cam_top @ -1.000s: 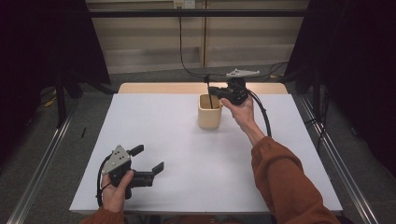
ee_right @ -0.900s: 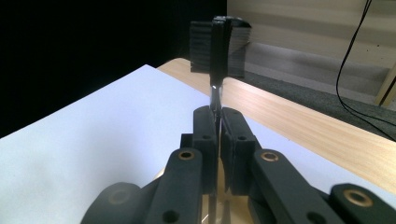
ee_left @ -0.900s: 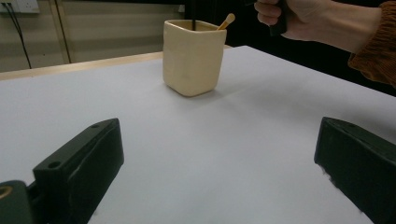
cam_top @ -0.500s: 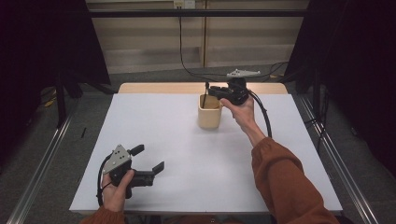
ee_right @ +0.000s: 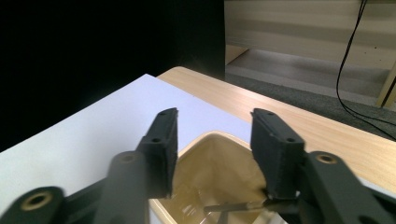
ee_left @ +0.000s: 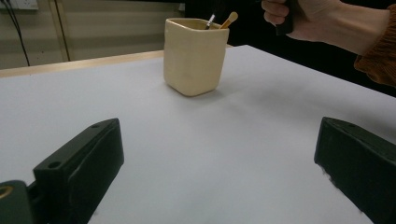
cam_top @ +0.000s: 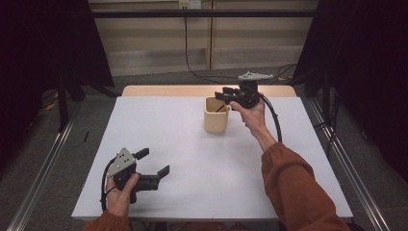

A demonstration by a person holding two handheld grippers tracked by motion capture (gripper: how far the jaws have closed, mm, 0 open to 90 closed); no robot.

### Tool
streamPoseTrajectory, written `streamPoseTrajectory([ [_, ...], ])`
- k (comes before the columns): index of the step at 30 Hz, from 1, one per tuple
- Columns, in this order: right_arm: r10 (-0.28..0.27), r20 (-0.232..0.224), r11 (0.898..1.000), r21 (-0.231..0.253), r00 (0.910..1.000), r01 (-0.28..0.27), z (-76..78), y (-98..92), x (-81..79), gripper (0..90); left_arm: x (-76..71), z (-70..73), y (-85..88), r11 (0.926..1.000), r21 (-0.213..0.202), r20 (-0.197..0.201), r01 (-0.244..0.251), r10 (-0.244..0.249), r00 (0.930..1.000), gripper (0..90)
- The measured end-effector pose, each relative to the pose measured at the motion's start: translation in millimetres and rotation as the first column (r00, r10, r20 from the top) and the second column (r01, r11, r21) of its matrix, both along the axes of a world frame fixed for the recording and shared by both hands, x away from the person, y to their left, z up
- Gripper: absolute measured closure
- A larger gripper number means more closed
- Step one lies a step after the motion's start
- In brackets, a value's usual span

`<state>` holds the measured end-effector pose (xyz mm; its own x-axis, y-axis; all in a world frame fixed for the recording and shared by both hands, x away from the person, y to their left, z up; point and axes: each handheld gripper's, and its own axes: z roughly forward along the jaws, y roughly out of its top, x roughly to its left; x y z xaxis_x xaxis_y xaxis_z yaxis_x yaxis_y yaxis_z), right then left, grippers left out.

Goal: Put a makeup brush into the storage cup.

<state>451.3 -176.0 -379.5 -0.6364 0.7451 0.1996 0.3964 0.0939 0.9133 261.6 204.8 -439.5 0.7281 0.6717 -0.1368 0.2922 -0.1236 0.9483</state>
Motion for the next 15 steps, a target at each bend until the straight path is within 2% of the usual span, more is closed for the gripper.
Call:
streamPoseTrajectory([
  [8, -0.013, 0.011, 1.000, 0.012, 0.9998, 0.013, 1.8, -1.6, -2.0, 29.8, 0.1, -0.2, 0.3, 1.0000, 0.003, -0.001, -0.001, 0.001, 1.0000, 1.6],
  [12, -0.015, 0.008, 1.000, 0.022, 0.9999, 0.014, 2.0, -2.5, -3.7, 23.3, -1.1, -0.1, 0.6, 1.0000, 0.002, -0.002, -0.002, 0.002, 1.0000, 1.6],
  [15, -0.012, 0.015, 1.000, 0.009, 0.9998, 0.012, 1.1, -3.0, -6.1, 20.3, -2.8, 1.4, 1.1, 1.0000, 0.005, 0.007, 0.002, -0.002, 1.0000, 1.6],
])
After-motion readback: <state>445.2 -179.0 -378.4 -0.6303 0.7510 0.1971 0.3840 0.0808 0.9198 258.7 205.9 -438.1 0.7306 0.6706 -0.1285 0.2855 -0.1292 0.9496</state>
